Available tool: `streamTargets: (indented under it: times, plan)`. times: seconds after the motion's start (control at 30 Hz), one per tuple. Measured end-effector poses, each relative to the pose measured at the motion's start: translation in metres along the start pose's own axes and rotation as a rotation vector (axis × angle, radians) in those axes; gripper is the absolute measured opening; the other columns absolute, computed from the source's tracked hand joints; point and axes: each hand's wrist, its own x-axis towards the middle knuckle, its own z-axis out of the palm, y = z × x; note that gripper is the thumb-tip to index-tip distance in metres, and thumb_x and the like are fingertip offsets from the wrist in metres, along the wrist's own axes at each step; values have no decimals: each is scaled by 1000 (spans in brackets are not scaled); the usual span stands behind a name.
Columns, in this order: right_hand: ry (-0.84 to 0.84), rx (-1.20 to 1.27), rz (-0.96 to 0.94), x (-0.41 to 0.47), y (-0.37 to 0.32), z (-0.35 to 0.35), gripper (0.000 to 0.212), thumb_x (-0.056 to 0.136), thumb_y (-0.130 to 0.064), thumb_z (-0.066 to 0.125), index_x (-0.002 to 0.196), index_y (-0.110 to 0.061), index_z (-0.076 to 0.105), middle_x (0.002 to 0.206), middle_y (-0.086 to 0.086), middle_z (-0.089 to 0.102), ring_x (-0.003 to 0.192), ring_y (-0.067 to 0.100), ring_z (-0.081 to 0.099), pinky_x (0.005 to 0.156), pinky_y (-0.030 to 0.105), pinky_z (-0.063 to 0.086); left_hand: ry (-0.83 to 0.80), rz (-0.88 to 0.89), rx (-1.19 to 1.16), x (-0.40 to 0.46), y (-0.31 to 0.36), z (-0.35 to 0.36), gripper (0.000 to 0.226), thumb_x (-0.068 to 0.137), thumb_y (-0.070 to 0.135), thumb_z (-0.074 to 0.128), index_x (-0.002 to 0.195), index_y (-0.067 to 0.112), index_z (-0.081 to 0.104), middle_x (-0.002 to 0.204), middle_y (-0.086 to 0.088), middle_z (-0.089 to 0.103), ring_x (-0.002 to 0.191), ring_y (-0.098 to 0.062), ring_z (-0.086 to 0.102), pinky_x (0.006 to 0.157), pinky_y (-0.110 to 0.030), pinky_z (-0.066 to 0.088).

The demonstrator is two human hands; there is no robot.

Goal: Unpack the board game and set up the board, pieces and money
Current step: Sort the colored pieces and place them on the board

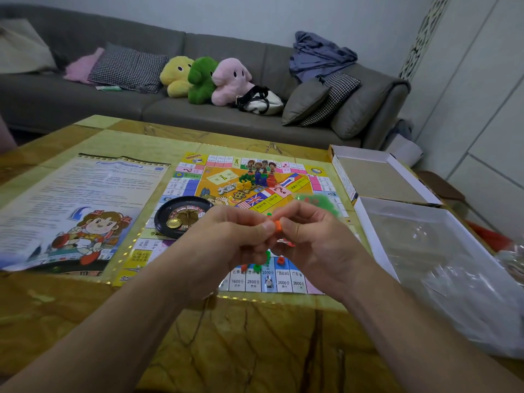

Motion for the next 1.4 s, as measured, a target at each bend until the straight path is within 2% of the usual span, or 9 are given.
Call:
streamTargets:
  times: [0.13, 0.3, 0.4, 0.57, 0.7, 0.77, 1.0, 1.23, 1.4]
  plan:
    - [37, -47, 89, 3, 9, 3, 9, 83, -12, 75, 90, -14, 80, 86, 11, 68, 87, 28, 60, 77, 45, 48, 11, -68, 49, 1, 4, -11, 17, 96, 12, 66, 91, -1, 77, 78, -11, 62, 65, -14, 55, 60, -25, 52]
    - [227, -256, 31, 21, 10, 4, 11, 96, -10, 71, 102, -12, 80, 80, 2, 69, 74, 17, 62, 64, 33, 51, 230, -74, 12, 8, -2, -31, 22, 93, 18, 72, 96, -4, 76, 78, -10, 66, 64, -14, 59, 60, -26, 55]
    - [285, -635, -71, 37, 18, 5, 19, 99, -4, 66, 98, -18, 78, 81, -3, 74, 71, 11, 68, 63, 28, 57, 409, -71, -83, 12, -5, -50, 23, 95, 16, 72, 100, -6, 73, 79, -10, 67, 65, -14, 58, 61, -25, 56]
    - [44, -1262, -114, 59, 47, 27, 22, 94, -12, 74, 109, -27, 78, 101, -16, 67, 91, 6, 59, 73, 22, 48, 552, -59, -144, 17, -7, -61, 19, 96, 14, 72, 91, -4, 71, 63, -3, 66, 56, -11, 57, 60, -27, 56]
    - [-15, -1472, -119, 74, 66, 39, 21, 86, -22, 81, 105, -31, 82, 102, -3, 68, 113, 20, 49, 79, 41, 53, 549, -62, -151, 20, -8, -60, 18, 97, 13, 71, 91, -4, 72, 68, -7, 67, 57, -13, 56, 60, -29, 53]
    - [3, -1517, -97, 77, 69, 42, 19, 87, -19, 81, 101, -31, 83, 97, -1, 62, 115, 22, 46, 78, 41, 51, 513, -61, -148, 21, -8, -59, 21, 97, 14, 71, 96, -6, 73, 75, -10, 66, 59, -14, 56, 57, -26, 52]
    - [159, -1170, -145, 62, 45, 30, 15, 93, -10, 77, 94, -24, 79, 90, -15, 70, 85, -1, 64, 79, 24, 53, 339, -26, -205, 15, -4, -51, 25, 100, 13, 64, 104, -11, 71, 81, -13, 62, 61, -14, 57, 60, -25, 54]
    - [245, -628, -218, 1, -9, 5, 13, 85, -1, 83, 90, -10, 75, 82, 5, 78, 69, 20, 74, 64, 31, 61, 194, -60, -92, 11, -5, -23, 20, 98, 13, 64, 100, -5, 74, 81, -14, 64, 65, -17, 58, 58, -26, 53]
    - [157, -587, -302, -17, -17, -3, 21, 78, 7, 86, 86, -5, 71, 82, 6, 75, 71, 20, 72, 63, 34, 60, 87, -40, 29, 5, -6, 1, 22, 99, 13, 63, 91, -4, 76, 77, -13, 63, 63, -16, 56, 57, -27, 52]
